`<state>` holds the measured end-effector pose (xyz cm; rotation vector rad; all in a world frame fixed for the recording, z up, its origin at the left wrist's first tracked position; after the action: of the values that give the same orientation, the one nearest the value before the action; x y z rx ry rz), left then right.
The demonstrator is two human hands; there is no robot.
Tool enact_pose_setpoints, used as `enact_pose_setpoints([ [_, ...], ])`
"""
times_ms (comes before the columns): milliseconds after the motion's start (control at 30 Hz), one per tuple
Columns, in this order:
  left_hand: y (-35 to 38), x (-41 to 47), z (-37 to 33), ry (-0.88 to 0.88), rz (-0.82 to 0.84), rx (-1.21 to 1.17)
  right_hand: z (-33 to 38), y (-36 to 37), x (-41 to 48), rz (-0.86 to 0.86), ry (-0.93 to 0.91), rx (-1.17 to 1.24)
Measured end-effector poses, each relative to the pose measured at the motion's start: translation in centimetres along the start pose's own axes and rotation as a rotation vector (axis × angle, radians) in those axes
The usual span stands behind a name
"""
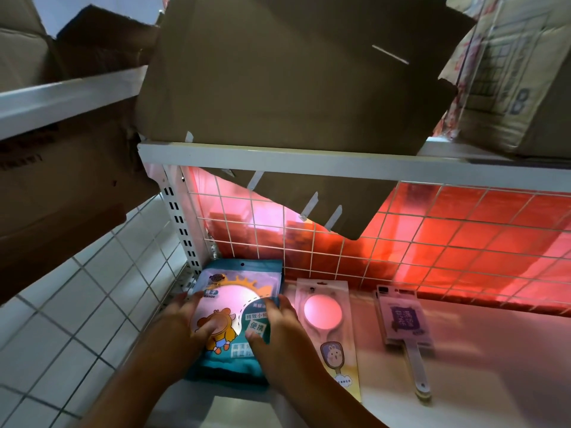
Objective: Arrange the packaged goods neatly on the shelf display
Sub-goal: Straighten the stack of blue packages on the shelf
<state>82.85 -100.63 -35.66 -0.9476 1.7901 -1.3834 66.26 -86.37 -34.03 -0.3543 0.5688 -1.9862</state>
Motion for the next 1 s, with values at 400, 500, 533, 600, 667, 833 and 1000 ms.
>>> enact_pose_setpoints([
  [400,-2.9,-4.9,-6.8,0.137,-0.142,0.111,0.5,-4.7,-0.8,0.081,-0.11,-0.086],
  [500,-4.8,-6.7,-8.6,0.129,-0.189,0.055,1.3,-6.1,-1.9,0.115,-0.195,-0.156],
  [533,-5.4,-7.4,-9.2,0.136,-0.201,0.043,1.6,-6.6,-2.3,0.12,-0.225,-0.181],
  [600,-6.9,-8.6,-10.7,0.18,-0.235,0.03,2.4,-7.8,-3.2,0.112,-0.277,-0.231],
  [667,-8.7,-9.6,-12.5,0.233,-0.273,0.01,3.3,-9.5,-4.2,0.079,-0.313,-0.274],
  [833,-15.0,-12.2,-18.1,0.47,-0.423,-0.013,7.3,-15.3,-7.3,-0.012,-0.379,-0.359],
  [1000,-19.9,-14.8,-24.3,0.775,-0.498,-0.08,11.0,-22.3,-11.8,-0.189,-0.361,-0.507],
])
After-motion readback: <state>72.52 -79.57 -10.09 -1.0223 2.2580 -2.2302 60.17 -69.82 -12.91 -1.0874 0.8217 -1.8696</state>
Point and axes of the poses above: each hand's wrist, its own x-axis towards the middle knuckle, its own y-axis out of the palm, z = x × y, the point moved 7 cm from there along x, towards the middle knuckle, and after that the axes turned 11 degrees about x, right-handed, at the moved point
